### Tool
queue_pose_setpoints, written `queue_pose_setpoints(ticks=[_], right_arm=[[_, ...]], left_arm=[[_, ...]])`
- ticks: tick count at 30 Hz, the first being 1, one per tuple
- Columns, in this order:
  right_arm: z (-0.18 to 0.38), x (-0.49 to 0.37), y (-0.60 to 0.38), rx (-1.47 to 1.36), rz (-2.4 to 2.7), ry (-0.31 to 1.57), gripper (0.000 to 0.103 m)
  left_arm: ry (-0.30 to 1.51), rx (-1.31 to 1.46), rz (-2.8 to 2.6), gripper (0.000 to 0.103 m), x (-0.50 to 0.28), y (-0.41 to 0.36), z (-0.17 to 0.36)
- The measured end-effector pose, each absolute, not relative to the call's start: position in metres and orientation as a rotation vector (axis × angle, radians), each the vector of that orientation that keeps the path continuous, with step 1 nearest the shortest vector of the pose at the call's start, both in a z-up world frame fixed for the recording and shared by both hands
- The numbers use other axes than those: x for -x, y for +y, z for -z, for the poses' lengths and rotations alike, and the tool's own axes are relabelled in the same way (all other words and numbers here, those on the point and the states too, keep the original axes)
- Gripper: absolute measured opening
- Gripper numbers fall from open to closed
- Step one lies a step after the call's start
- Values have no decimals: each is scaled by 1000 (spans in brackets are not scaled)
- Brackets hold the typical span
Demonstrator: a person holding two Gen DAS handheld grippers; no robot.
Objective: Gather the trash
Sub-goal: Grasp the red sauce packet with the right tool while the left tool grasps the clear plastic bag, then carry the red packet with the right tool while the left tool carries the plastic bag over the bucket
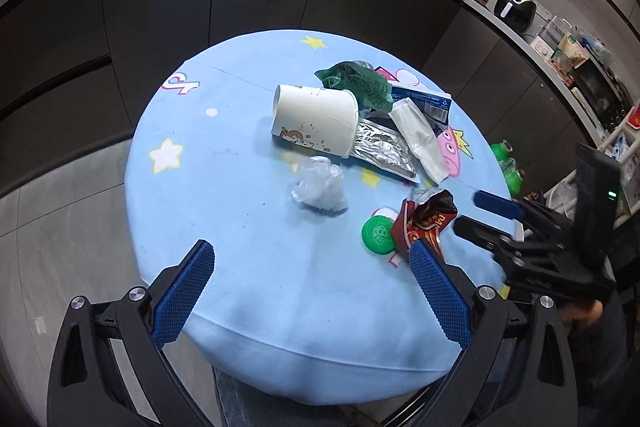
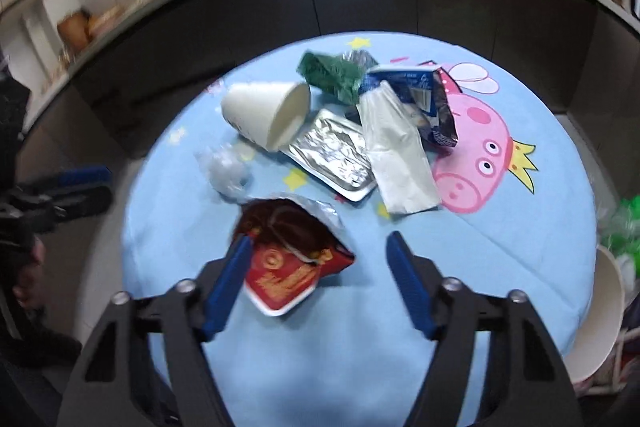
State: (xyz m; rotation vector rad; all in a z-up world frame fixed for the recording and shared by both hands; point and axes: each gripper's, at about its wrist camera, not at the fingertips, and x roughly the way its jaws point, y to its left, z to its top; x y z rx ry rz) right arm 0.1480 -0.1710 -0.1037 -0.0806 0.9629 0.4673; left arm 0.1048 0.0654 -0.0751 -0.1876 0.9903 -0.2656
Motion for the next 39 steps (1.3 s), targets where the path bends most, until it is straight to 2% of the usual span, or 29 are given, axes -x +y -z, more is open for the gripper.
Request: queue_pose_setpoints(ticks=[2, 6, 7, 8, 9, 10, 11, 18, 22, 24, 32, 34, 37, 39], right_arm=[[113, -158, -168, 132, -490, 994, 57], [118, -166, -164, 142, -530, 995, 56], [119, -168, -164, 136, -535, 996, 52], [121, -169, -163, 129, -544, 999, 38], [123, -169, -163, 124, -550, 1007, 28], [125, -168, -162, 127, -544, 1010, 9], [126, -166, -163, 122, -535, 1008, 7], [113, -141, -181, 40, -443, 959, 6], [107, -133, -191, -11, -394, 943, 6], [106, -128, -197, -31, -381, 934, 6], [103, -126, -203, -61, -365, 924, 7], [103, -125, -202, -64, -368, 924, 7], [104, -124, -203, -76, -367, 924, 6], [101, -123, -206, -85, -361, 916, 6]], left_arm=[[990, 197, 270, 93, -107, 69, 79], [1003, 209, 271, 89, -117, 69, 86], [1007, 208, 273, 87, -120, 68, 89], [1009, 209, 279, 86, -123, 68, 91], [1012, 208, 287, 84, -127, 66, 93], [1014, 204, 294, 83, -132, 63, 95], [1014, 199, 299, 79, -136, 61, 97], [1022, 141, 318, 57, -172, 36, 112], [1038, 111, 309, 55, -187, 24, 122], [1056, 106, 309, 45, -192, 22, 128], [1082, 127, 308, 29, -195, 22, 134], [1092, 132, 309, 17, -194, 22, 135], [1098, 135, 308, 11, -191, 23, 132], [1091, 155, 318, 11, -187, 24, 125]])
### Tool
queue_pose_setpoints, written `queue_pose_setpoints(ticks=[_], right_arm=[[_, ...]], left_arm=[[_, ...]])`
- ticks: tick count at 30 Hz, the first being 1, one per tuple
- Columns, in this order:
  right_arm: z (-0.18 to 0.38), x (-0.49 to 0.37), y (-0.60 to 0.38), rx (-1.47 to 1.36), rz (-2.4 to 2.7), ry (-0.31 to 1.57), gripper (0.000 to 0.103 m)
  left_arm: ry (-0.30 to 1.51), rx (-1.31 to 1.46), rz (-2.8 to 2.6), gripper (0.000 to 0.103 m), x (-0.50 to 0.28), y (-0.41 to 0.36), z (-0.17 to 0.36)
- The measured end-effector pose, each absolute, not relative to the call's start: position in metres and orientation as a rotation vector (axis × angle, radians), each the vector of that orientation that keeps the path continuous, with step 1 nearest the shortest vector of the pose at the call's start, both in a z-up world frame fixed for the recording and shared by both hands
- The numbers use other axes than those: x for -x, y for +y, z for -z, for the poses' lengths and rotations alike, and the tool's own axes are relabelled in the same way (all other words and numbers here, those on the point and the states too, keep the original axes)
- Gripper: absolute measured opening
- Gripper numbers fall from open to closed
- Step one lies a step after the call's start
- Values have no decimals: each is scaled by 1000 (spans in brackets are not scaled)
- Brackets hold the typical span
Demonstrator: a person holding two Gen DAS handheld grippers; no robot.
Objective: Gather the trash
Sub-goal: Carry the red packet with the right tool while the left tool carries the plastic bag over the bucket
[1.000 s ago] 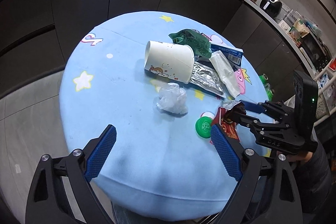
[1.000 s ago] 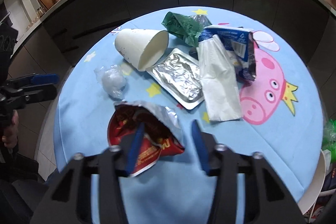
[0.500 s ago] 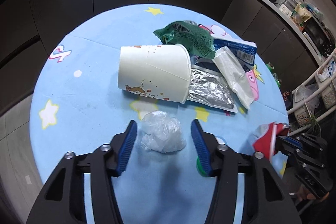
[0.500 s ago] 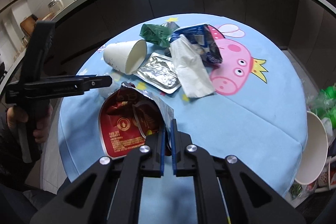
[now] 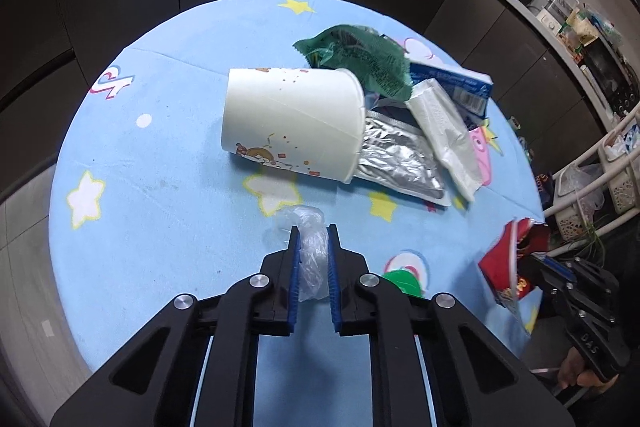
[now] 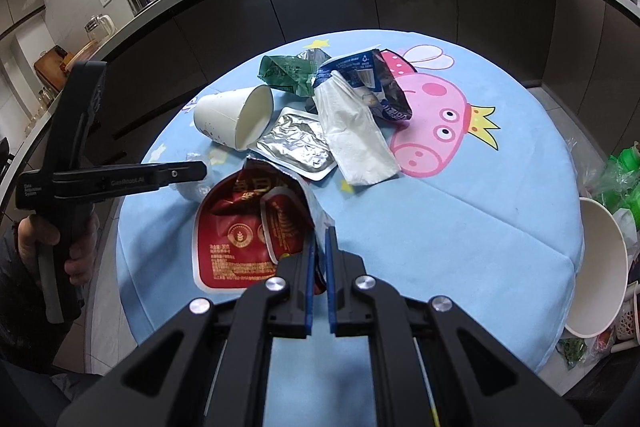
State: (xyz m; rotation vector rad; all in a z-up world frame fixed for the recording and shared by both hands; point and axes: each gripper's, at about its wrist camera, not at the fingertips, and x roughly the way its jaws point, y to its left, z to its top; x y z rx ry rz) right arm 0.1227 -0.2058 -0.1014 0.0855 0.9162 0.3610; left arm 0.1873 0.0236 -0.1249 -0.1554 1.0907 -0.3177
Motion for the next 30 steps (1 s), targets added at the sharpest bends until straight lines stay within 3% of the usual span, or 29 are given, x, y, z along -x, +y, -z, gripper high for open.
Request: queue_pose_setpoints(ticks=[14, 30], right_arm=[[64, -107, -256, -183, -244, 794, 6], [44, -75, -363, -295, 0, 680, 6]], left_arm=[[910, 106, 511, 11, -161, -43, 31], [878, 5, 756, 11, -159, -167, 3]])
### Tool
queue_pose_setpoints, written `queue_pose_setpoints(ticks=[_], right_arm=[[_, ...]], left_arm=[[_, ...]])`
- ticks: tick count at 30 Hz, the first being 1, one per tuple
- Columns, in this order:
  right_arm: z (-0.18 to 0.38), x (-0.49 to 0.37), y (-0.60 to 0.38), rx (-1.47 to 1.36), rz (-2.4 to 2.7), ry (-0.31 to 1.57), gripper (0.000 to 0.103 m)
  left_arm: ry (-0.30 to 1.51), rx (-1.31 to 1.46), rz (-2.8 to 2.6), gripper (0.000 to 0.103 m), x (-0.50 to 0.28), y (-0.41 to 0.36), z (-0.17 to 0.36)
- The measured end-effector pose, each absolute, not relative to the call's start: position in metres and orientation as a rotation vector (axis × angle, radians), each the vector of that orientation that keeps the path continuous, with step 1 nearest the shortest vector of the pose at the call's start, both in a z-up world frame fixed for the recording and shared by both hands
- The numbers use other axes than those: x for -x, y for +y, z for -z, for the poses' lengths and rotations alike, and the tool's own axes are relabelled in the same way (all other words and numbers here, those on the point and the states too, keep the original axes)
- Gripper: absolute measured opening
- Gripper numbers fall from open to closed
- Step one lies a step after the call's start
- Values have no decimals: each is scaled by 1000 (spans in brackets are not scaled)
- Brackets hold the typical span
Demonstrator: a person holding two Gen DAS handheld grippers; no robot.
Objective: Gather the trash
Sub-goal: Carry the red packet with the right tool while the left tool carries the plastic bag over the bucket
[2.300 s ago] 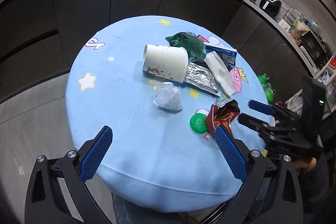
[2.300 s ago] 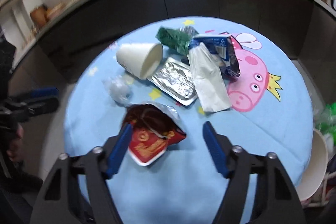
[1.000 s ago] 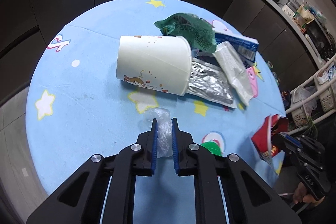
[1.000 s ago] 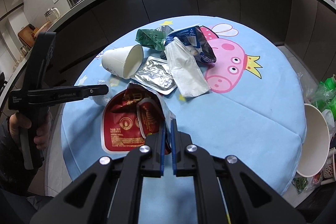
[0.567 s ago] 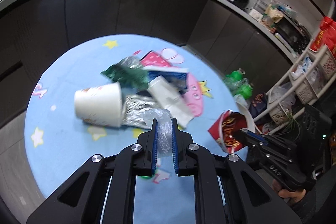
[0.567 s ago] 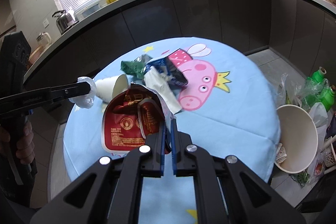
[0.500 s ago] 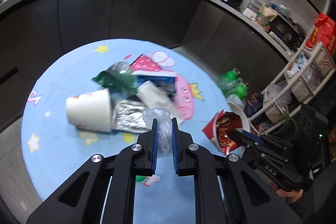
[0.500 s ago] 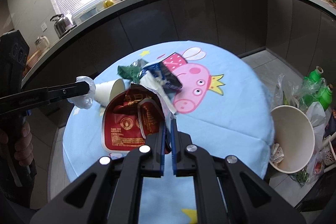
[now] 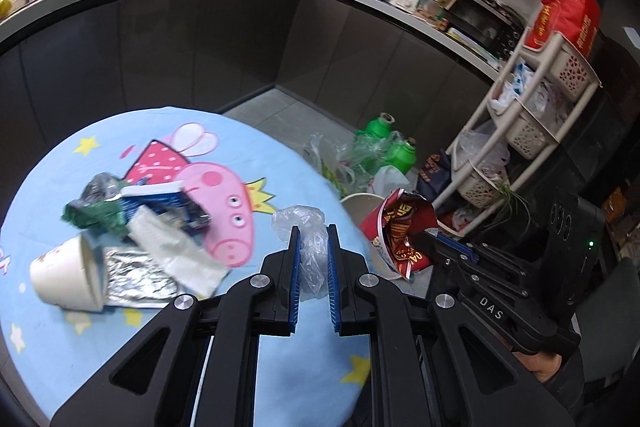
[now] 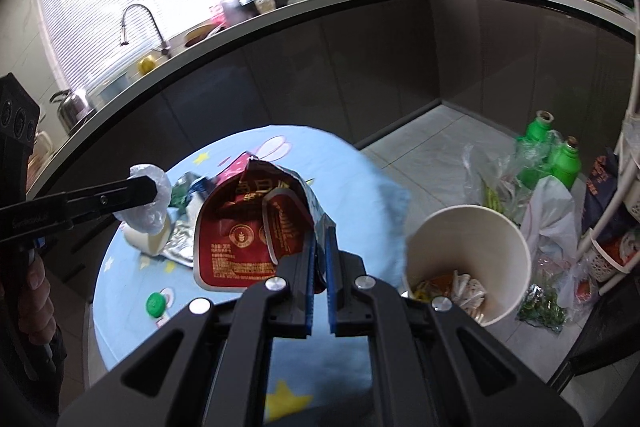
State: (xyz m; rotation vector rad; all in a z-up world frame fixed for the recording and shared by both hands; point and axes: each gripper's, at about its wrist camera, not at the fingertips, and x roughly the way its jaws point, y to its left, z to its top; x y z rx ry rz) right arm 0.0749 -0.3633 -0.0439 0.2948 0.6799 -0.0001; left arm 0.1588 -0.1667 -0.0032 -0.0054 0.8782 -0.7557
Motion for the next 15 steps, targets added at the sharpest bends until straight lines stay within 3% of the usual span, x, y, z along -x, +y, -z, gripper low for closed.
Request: queue_pose_setpoints(ticks=[15], right_arm=[[78, -50, -469, -414, 208, 681, 6]], left_arm=[[957, -91, 927, 11, -167, -299, 31]])
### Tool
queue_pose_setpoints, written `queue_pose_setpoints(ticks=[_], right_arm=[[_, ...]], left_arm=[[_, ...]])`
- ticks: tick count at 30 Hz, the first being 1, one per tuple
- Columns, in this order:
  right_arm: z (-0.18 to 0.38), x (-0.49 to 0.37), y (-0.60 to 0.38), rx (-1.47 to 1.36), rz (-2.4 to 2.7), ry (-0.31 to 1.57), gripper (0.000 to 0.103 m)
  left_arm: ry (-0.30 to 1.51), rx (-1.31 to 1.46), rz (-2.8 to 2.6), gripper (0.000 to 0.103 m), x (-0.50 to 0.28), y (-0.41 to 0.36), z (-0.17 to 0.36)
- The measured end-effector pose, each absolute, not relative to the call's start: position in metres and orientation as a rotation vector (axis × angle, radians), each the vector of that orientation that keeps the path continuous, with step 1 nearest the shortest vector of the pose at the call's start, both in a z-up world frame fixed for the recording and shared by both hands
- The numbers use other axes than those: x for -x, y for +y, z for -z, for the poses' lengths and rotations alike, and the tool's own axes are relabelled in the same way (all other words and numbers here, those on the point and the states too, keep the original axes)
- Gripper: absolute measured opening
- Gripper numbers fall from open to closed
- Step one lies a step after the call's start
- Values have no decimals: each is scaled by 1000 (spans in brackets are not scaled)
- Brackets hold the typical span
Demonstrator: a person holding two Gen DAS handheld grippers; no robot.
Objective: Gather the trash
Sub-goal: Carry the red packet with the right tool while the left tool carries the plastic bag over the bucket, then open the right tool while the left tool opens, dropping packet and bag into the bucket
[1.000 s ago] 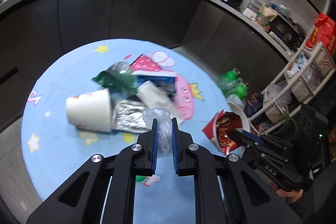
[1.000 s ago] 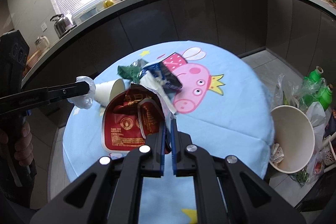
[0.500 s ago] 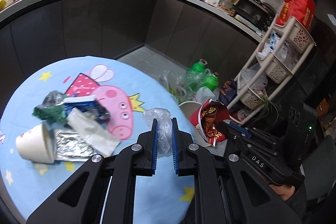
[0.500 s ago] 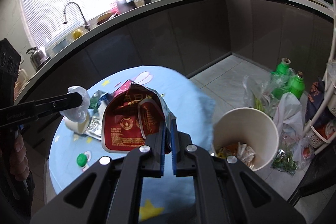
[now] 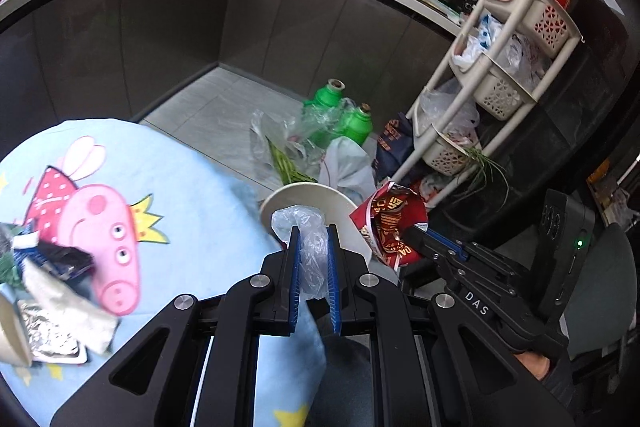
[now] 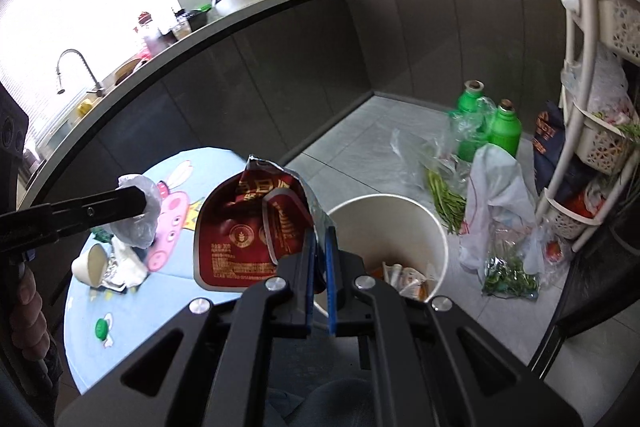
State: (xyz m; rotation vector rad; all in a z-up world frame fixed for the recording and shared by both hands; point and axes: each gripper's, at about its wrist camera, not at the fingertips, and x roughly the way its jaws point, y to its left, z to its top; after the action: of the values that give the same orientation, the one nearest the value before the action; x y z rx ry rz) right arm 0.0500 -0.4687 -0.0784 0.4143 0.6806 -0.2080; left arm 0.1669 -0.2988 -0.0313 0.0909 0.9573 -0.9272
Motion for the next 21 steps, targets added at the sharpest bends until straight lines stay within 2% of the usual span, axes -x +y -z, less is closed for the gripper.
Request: queue_pose_setpoints(ticks=[9, 20, 21], right_arm=[[127, -54, -516, -476, 292, 747, 6], [181, -79, -545, -504, 299, 823, 7], [184, -82, -546, -498, 299, 827, 8]], left_arm=[[1073, -145, 974, 11, -185, -365, 79], [1163, -220, 936, 11, -206, -406, 132], [1163, -222, 931, 14, -207, -408, 135]])
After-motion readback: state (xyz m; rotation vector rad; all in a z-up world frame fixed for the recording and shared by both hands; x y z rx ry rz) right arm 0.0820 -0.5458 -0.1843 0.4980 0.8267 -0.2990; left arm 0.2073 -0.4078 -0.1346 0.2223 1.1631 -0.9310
